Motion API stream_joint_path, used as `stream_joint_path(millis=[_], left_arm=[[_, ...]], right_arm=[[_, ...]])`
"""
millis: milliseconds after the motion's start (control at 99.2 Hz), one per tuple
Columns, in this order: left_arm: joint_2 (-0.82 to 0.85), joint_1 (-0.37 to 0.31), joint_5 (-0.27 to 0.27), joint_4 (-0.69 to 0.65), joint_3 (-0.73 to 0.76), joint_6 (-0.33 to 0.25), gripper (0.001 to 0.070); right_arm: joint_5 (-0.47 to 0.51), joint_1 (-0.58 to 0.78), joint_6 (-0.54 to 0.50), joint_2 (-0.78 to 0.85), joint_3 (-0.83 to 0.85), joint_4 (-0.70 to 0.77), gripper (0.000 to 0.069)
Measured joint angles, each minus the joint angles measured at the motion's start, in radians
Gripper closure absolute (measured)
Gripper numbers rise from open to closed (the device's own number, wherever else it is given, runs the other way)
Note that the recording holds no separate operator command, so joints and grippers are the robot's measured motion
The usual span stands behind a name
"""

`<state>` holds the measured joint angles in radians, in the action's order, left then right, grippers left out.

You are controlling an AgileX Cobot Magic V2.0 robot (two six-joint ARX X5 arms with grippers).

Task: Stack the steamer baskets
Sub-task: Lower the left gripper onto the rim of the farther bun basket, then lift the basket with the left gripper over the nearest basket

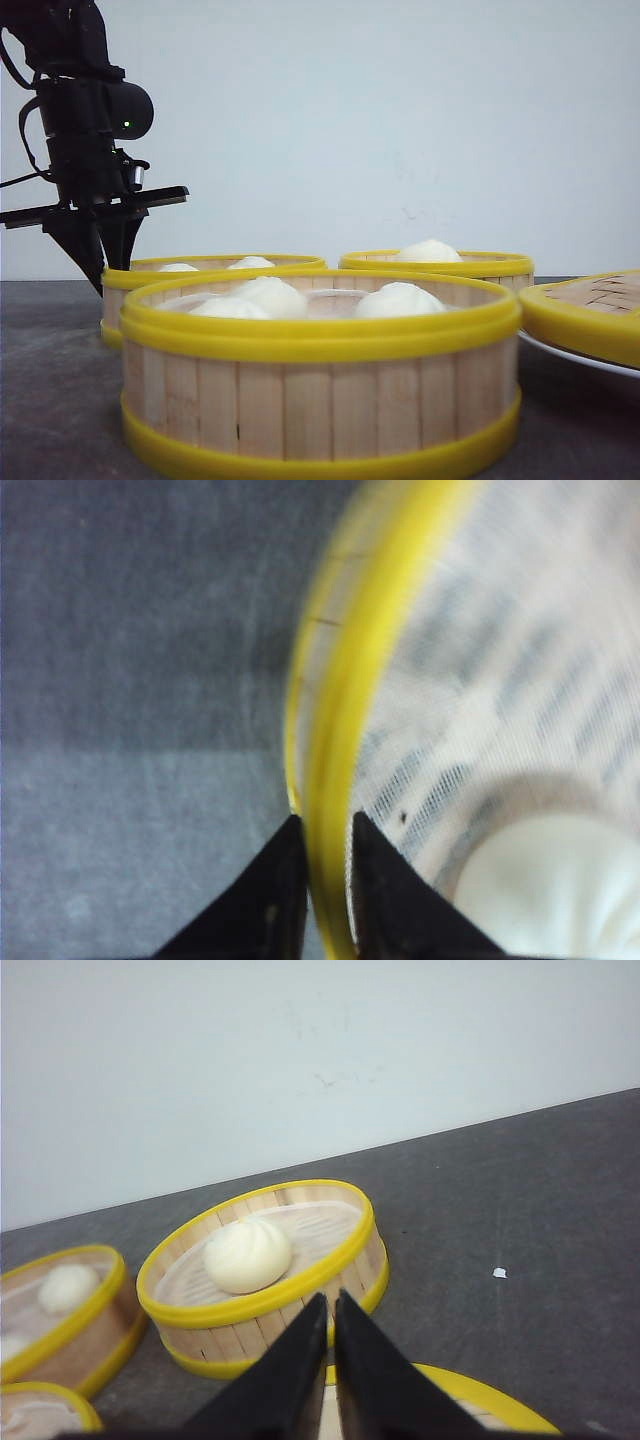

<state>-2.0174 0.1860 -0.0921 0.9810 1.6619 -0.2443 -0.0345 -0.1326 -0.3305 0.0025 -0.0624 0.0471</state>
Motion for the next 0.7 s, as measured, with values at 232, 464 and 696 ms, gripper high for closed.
stream_joint_path(millis=[232, 464, 696], left_arm=[[-0.02, -0.006, 0.008, 0.05, 0.113, 0.018, 0.0684], [-0.02, -0.014, -0.051, 0.149, 0.344, 0.023, 0.0684], [-0.018, 0.001, -0.082, 0.329, 0.484, 0.07, 0.0685]], right_arm=[[0.0, 0.0, 0.0, 0.0, 0.0, 0.02, 0.0681], [0.001, 0.0, 0.0, 0.0, 0.0, 0.043, 0.0681], [0.001, 0.0, 0.0, 0.0, 0.0, 0.092, 0.0681]])
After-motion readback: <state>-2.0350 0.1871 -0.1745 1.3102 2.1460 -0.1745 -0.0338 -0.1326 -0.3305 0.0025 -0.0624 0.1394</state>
